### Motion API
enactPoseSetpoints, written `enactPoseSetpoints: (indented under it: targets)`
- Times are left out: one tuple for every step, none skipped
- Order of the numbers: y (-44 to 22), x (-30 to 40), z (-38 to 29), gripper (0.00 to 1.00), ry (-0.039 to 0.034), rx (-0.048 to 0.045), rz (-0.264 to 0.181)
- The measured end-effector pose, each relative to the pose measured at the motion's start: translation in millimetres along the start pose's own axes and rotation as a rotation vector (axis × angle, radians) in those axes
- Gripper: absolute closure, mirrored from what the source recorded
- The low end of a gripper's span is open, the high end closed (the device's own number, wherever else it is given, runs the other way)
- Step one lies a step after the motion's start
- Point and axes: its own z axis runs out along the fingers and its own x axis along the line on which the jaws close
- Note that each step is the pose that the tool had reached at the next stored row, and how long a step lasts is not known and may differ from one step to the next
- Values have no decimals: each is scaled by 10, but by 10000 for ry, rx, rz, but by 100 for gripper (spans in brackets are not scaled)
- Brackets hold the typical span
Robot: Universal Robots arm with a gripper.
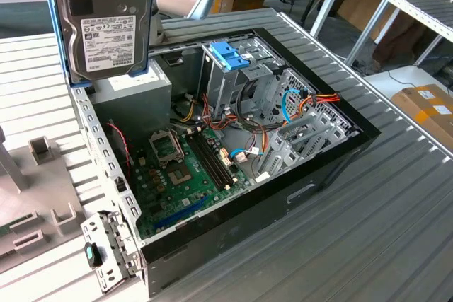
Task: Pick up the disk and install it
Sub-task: 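Pick up the disk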
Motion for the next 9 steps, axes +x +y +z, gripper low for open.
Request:
enactPoseSetpoints:
  targets:
    - [-11,1,2,63,1,0,0]
    - [-23,1,3,63,2,0,0]
    - [-36,1,2,63,4,-2,0]
    - [-55,2,2,63,3,0,0]
    - [-65,3,2,63,3,0,0]
    - [-70,3,2,63,3,0,0]
    - [-80,2,1,63,3,-1,0]
    - [-89,3,1,63,4,0,0]
    - [-95,3,1,63,3,-1,0]
